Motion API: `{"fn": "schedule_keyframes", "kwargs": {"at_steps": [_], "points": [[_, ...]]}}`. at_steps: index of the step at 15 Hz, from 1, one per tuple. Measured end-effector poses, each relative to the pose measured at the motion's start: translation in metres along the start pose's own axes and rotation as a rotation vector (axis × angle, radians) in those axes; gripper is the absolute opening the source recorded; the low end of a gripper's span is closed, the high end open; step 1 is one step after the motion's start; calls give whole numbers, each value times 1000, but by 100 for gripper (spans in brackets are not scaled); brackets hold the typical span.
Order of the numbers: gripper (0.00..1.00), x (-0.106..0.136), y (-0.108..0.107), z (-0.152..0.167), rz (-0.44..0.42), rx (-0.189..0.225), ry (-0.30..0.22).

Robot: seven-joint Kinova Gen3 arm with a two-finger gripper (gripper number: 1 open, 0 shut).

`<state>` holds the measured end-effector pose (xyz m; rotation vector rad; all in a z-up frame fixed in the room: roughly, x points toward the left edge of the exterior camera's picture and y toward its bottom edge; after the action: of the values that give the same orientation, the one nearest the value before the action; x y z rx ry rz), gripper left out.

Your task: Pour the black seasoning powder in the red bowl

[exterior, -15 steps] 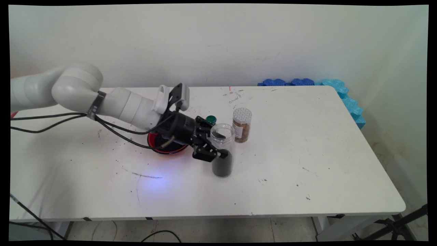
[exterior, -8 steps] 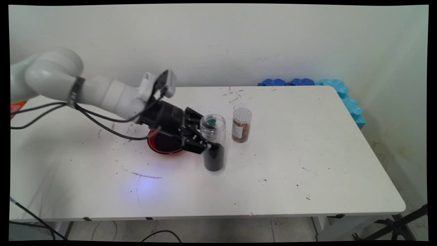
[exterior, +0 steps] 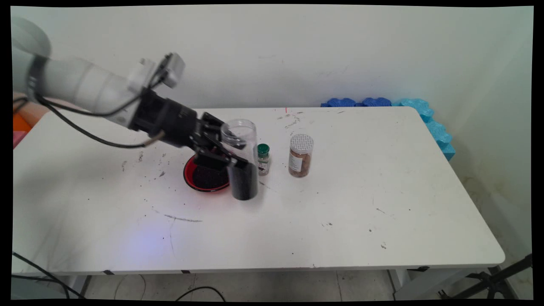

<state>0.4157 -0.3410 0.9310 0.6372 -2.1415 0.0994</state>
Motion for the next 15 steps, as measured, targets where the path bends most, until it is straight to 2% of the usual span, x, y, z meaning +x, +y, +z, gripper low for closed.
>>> {"fn": "schedule_keyframes", "kwargs": {"at_steps": [9, 15], "points": [[0, 26, 13, -94, -23, -20, -25], [0, 44, 20, -132, -37, -21, -31]]}}
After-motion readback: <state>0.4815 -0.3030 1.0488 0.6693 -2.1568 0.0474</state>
